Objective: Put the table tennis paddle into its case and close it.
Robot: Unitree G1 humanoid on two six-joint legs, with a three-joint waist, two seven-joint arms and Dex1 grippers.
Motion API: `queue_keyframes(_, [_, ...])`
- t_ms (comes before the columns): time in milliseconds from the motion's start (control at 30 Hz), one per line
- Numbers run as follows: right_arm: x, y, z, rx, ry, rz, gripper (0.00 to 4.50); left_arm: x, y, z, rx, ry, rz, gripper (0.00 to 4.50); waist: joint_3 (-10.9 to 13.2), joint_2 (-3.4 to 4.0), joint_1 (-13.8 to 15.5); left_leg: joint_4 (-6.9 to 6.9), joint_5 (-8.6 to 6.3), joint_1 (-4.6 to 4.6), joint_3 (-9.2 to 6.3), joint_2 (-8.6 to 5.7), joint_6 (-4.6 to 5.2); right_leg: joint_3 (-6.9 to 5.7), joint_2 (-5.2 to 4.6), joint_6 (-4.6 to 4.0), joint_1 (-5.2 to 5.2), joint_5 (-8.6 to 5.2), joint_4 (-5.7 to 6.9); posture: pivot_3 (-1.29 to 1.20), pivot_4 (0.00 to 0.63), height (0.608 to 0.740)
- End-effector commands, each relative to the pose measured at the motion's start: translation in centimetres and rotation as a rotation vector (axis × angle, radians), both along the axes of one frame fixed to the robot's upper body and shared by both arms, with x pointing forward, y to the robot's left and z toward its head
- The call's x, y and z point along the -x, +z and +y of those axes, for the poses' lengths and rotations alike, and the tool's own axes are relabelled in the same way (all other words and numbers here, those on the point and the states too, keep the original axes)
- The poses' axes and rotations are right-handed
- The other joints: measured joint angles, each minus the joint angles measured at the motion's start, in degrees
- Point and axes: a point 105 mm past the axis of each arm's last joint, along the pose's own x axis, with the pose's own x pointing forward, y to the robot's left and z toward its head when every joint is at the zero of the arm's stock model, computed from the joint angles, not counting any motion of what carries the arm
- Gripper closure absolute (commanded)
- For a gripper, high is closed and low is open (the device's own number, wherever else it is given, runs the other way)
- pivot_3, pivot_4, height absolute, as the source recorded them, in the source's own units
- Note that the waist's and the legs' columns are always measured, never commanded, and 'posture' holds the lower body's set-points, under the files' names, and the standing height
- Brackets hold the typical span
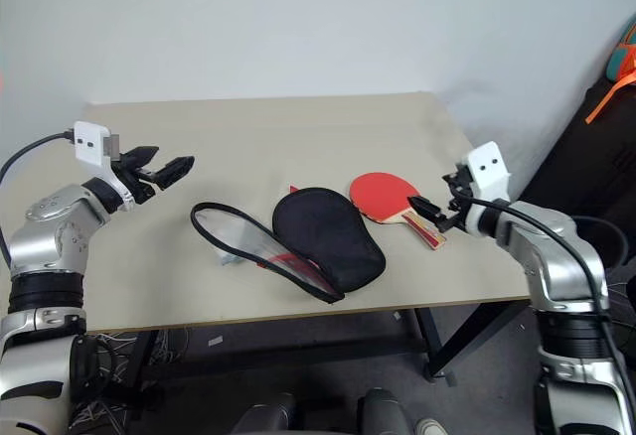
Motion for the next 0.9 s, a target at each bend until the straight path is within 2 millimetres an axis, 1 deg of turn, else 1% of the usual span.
queue_keyframes(33, [-0.1,1.9,-1.4,0.027,0.003,-0.059,0.01,-0.2,3.0,-0.4,-0.076,-0.052,-0.094,0.00,0.0,0.00,0.0,0.00,0.00,0.00,0.02,0.02,0.00,0.01,0.00,0.00,-0.01,0.00,0.00,0.00,0.000,0.739])
queue_keyframes(67, [-0.2,1.7,-1.5,0.044,0.006,-0.052,0.01,-0.3,3.1,-0.1,-0.088,-0.043,-0.096,0.00,0.0,0.00,0.0,0.00,0.00,0.00,0.03,0.03,0.00,0.01,0.01,0.00,-0.01,0.00,0.01,0.00,0.000,0.739])
queue_keyframes(133, [-0.5,1.7,-1.2,0.058,0.016,-0.041,0.01,0.1,3.3,0.4,-0.098,-0.063,-0.084,0.00,0.0,0.00,-0.1,0.00,0.00,0.00,0.03,0.03,0.01,0.00,0.01,0.00,0.00,0.00,0.00,0.00,0.000,0.739])
queue_keyframes(233, [-0.9,1.7,-0.8,0.073,0.032,-0.030,0.01,0.9,3.1,0.5,-0.065,-0.107,-0.057,0.00,0.0,0.00,-0.2,-0.03,-0.01,0.01,0.11,0.06,0.02,0.04,0.01,0.00,-0.05,0.00,0.01,0.00,0.000,0.739])
queue_keyframes(400, [-1.2,0.8,-1.1,0.078,0.003,0.039,0.01,2.1,2.9,0.0,-0.018,-0.170,-0.039,0.00,0.0,0.00,0.0,0.00,-0.02,-0.03,0.11,0.06,0.04,0.04,-0.01,0.00,-0.07,0.00,0.01,0.00,0.000,0.739])
queue_keyframes(500, [-1.2,0.1,-0.4,0.065,0.015,0.080,0.01,2.7,2.4,0.3,-0.073,-0.166,-0.052,0.00,0.0,0.00,0.0,0.00,-0.03,-0.04,0.11,0.06,0.04,0.04,-0.02,0.00,-0.08,0.00,0.01,0.00,0.000,0.739])
queue_keyframes(600, [-1.7,-0.8,-0.4,0.080,-0.014,0.113,0.01,2.9,2.3,0.6,-0.062,-0.149,-0.047,0.00,0.0,0.00,0.0,0.01,-0.02,-0.03,0.11,0.06,0.04,0.04,-0.01,-0.01,-0.08,0.01,0.01,0.00,0.000,0.739])
queue_keyframes(700, [-2.1,-2.4,-0.6,0.118,-0.038,0.151,0.01,3.1,2.4,0.8,-0.055,-0.152,-0.055,0.00,0.0,0.00,0.1,0.01,-0.03,-0.04,0.11,0.06,0.04,0.03,-0.01,-0.01,-0.08,0.00,0.01,0.00,0.000,0.739])
queue_keyframes(900, [-3.0,-4.2,0.1,0.103,-0.052,0.184,0.01,3.2,2.3,0.8,-0.056,-0.153,-0.065,0.00,0.0,0.00,0.0,0.00,-0.02,-0.03,0.12,0.06,0.04,0.05,-0.01,-0.01,-0.10,0.01,0.02,0.00,0.000,0.739])
